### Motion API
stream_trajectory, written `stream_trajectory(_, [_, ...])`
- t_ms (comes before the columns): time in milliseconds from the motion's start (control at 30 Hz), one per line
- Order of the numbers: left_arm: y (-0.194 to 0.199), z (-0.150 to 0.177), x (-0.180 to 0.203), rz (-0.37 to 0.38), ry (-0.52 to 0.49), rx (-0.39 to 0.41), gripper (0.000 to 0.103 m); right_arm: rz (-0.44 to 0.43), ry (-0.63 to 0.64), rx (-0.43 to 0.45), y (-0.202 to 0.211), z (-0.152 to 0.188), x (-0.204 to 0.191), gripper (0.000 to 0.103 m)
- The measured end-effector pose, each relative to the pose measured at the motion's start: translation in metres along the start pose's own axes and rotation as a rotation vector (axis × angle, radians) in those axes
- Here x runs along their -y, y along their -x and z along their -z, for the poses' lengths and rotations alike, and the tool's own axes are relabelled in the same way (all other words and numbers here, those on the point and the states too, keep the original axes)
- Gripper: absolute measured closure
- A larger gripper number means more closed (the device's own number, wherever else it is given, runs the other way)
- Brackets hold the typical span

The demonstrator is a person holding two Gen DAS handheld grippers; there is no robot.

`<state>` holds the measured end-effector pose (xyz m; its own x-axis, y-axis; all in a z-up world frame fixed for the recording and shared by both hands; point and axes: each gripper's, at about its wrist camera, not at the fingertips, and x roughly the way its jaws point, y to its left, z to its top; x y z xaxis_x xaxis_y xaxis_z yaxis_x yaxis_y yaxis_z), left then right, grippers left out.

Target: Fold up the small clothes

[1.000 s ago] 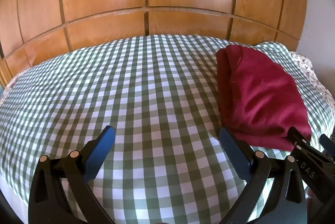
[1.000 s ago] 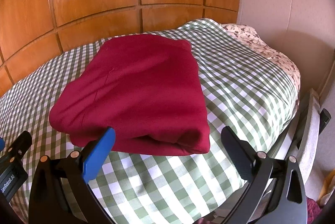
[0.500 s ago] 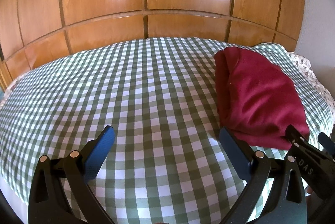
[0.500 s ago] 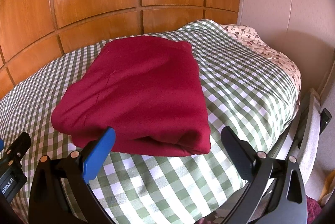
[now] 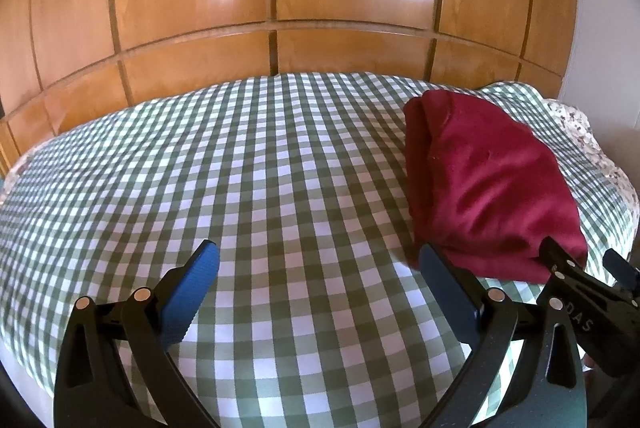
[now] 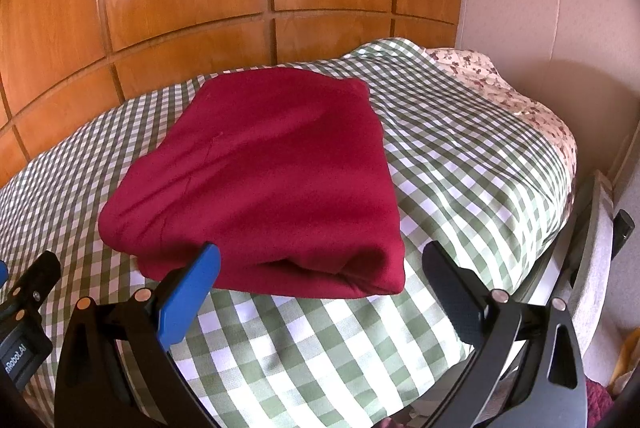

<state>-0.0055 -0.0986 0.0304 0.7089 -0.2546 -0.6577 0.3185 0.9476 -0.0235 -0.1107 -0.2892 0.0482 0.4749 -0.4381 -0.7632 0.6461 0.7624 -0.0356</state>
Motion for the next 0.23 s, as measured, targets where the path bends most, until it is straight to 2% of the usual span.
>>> stream_trajectory(233, [-0.023,0.003,-0.012,0.001,0.026,-0.081,0.004,-0.038,-0.091,0.016,-0.004,-0.028,0.030,0.002])
